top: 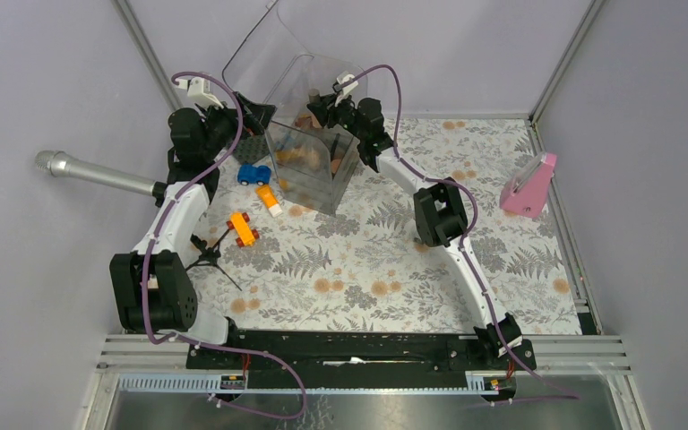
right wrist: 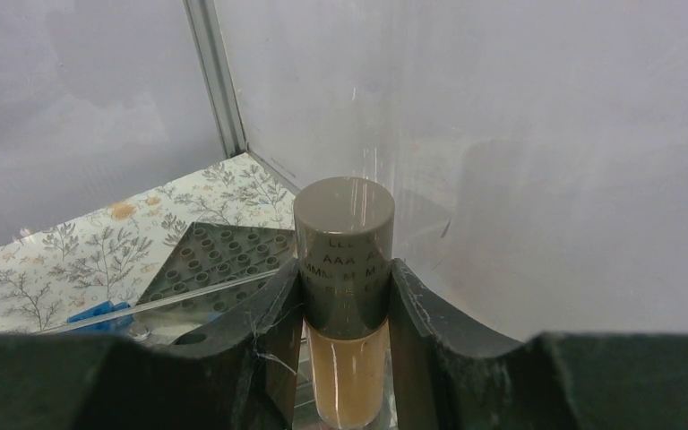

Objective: Organize the makeup
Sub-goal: Place the makeup in the storage box.

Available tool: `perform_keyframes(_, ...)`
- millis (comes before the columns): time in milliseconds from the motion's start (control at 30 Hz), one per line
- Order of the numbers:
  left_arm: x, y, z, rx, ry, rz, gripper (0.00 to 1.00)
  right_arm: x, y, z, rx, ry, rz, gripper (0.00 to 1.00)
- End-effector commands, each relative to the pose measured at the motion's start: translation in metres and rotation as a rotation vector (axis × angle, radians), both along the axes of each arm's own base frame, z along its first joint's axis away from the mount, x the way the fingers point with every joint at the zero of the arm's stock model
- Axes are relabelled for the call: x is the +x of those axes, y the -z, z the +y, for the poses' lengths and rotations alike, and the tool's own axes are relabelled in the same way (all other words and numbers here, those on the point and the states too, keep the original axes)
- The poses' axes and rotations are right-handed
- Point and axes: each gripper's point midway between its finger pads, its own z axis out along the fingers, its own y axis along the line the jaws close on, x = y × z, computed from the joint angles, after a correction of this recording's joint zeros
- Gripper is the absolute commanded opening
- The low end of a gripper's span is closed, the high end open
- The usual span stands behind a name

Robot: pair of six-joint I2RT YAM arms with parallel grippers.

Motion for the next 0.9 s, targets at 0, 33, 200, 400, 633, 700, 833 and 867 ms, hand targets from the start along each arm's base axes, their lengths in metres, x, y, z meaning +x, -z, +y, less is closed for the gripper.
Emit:
perform_keyframes(0,0.004,0.004,-0.003,0.011,0.029,0.004,0.97,-0.004,-0.038,0.006,0.054,0.008,-0.111,0.28)
perform_keyframes(33,0.004,0.004,-0.003,0.010,0.030,0.004,0.97,-0.005,-0.038,0.006,0.054,0.008,-0.111,0.34)
perform_keyframes(200,0.004,0.005,-0.004,0.010,0.030,0.004,0.97,-0.008,-0.037,0.006,0.040,0.005,-0.113,0.49)
perform_keyframes(400,0.004,0.006,-0.004,0.008,0.033,0.008,0.97,-0.011,-0.042,0.005,0.028,0.005,-0.131,0.57)
perform_keyframes(633,0.005,0.008,-0.003,0.006,0.030,0.013,0.97,-0.015,-0.061,0.001,0.017,0.008,-0.152,0.66)
perform_keyframes(700,0.005,0.008,-0.004,0.006,0.032,0.013,0.97,-0.018,-0.069,-0.001,0.013,0.009,-0.158,0.71)
perform_keyframes(833,0.006,0.010,-0.003,0.009,0.027,0.015,0.97,-0.029,-0.091,-0.005,0.013,-0.002,-0.178,0.74)
perform_keyframes(867,0.006,0.010,-0.003,0.010,0.025,0.016,0.97,-0.033,-0.094,-0.006,0.010,-0.005,-0.180,0.75)
